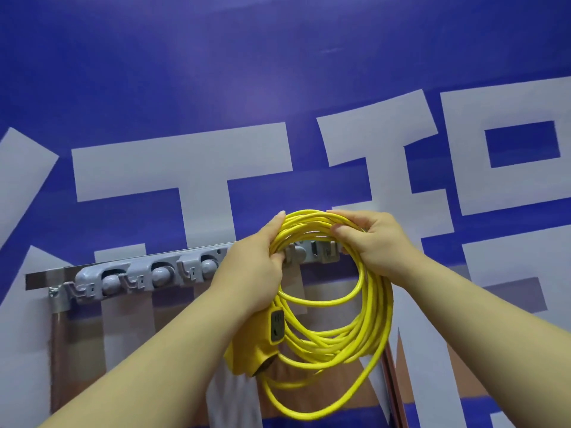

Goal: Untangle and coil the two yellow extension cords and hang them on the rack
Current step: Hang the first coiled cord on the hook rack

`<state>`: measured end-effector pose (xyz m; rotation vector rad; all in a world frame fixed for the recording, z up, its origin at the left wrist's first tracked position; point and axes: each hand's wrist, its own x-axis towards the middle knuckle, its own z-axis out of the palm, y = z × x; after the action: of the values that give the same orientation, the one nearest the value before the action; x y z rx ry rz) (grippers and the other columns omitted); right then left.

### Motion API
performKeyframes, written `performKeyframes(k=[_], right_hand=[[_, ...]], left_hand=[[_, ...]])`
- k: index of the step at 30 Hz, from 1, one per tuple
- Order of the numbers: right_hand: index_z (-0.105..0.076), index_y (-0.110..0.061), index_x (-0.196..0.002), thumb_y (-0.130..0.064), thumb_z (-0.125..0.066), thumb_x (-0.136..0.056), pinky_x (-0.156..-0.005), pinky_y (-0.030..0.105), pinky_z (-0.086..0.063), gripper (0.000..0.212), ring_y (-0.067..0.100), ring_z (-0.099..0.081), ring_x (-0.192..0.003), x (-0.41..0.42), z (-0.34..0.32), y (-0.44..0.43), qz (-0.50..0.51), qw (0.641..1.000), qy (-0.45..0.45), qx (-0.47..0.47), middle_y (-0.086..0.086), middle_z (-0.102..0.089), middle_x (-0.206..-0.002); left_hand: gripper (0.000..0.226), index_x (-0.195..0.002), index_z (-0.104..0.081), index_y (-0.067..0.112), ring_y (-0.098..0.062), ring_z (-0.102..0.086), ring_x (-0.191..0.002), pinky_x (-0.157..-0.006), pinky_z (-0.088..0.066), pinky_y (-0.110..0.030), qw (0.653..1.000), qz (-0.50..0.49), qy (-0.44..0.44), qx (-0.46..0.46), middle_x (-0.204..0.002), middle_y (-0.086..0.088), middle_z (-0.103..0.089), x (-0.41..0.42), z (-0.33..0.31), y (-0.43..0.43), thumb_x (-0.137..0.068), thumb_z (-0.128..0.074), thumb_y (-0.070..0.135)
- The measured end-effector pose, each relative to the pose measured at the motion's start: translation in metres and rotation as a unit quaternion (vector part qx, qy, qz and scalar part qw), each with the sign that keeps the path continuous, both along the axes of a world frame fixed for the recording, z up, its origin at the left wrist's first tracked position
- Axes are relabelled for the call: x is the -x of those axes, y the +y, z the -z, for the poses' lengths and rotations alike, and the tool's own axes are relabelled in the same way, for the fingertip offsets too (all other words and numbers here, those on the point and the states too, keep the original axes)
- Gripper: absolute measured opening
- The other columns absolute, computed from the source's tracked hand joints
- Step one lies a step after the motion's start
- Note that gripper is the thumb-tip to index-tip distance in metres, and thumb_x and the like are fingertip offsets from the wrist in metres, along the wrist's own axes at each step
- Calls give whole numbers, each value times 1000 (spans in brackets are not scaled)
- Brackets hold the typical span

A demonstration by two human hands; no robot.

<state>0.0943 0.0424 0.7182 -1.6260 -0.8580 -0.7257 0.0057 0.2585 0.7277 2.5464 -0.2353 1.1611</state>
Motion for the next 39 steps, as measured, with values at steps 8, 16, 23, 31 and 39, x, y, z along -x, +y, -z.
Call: performKeyframes(k=[8,16,23,31,39], right_hand=[[-67,-30,-129,-40,-54,-100,-69,18,-56,34,10,-70,-90,0,16,0,-14,1000,6,-10,-12,-73,-102],[-70,-27,-125,-33,-57,-100,-68,17,-56,29,7,-71,-94,6,19,1,-63,996,38,-58,-11,-74,-109],[-67,-39,-125,-45,-57,-96,-83,28,-61,31,10,-66,-107,6,24,1,-41,999,10,-35,-18,-69,-114],[-68,-38,-124,-33,-63,-96,-86,31,-60,29,8,-66,-103,2,25,2,38,998,-54,-20,-20,-69,-111],[-68,-41,-123,-33,-61,-98,-77,28,-62,27,9,-67,-98,-4,20,4,54,997,-57,-14,-20,-69,-108]], left_hand=[[66,-155,-4,54,-14,-59,-85,-69,-51,-29,999,-8,25,-19,-103,2,-51,-4,12,-1,-107,-42,28],[64,-153,5,57,-12,-59,-93,-65,-47,-20,999,15,40,-16,-134,2,-55,-7,17,6,-109,-34,34],[57,-155,2,54,-14,-60,-99,-82,-57,-37,1000,-8,-10,-21,-132,2,-59,-6,20,1,-109,-27,37],[57,-156,2,50,-15,-62,-93,-71,-53,-27,1000,4,29,-8,-128,1,-60,-8,15,2,-109,-27,37],[49,-154,-12,56,-1,-54,-104,-90,-51,-29,998,46,2,37,-142,10,-56,-3,20,4,-106,-21,53]])
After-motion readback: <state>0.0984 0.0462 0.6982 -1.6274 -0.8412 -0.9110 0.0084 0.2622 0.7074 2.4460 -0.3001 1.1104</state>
